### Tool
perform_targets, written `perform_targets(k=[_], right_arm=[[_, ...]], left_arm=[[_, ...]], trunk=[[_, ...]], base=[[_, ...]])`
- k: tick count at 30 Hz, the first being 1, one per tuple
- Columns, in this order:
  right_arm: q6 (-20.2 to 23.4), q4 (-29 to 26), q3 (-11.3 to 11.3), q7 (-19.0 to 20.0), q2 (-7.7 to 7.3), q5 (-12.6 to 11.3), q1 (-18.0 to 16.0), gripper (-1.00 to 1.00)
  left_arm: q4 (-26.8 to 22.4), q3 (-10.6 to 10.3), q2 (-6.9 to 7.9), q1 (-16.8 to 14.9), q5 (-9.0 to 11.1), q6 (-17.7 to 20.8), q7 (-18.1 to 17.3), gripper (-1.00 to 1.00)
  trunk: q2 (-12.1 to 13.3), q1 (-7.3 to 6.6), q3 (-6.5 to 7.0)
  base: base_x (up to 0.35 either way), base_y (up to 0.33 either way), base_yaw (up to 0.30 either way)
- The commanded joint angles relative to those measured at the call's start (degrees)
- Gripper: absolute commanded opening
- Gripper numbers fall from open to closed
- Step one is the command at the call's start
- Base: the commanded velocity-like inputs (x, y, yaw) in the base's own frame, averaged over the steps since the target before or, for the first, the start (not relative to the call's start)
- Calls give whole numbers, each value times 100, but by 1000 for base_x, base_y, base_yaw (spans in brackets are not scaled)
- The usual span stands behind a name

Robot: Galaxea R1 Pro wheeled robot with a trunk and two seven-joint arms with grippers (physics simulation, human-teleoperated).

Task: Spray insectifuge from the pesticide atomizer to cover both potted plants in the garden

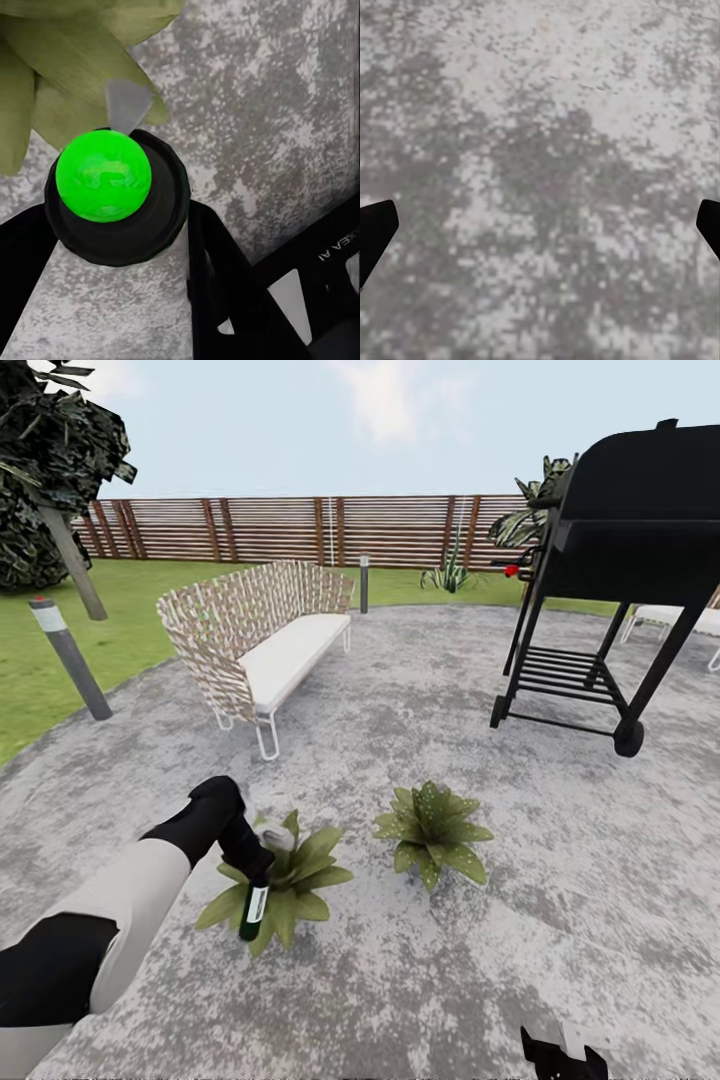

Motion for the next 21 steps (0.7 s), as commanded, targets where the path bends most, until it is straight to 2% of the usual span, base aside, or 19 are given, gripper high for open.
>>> perform_targets(k=[1,3,9,12,15,21], right_arm=[[-20,4,46,7,-4,-60,-3,100],[-20,4,47,7,-6,-60,-3,100],[-20,6,47,2,-21,-55,-3,100],[-31,187,53,6,-24,-44,-3,100],[-44,257,56,7,-24,-42,-3,100],[-46,268,55,-1,-28,-43,-3,100]], left_arm=[[-23,49,5,-2,-38,53,-51,-100],[-40,148,-3,-2,-38,52,-41,-100],[-23,193,-1,0,-43,51,95,-100],[12,197,81,9,-40,51,351,-100],[24,198,120,20,-38,51,409,-100],[14,196,123,353,-38,51,427,-100]], trunk=[[-2,-1,-14],[-2,-1,-31],[-2,-1,-58],[-2,-1,-59],[-2,-1,-59],[-2,-1,-59]], base=[[0,0,0],[0,0,0],[0,0,0],[0,0,0],[0,0,0],[64,-39,0]])
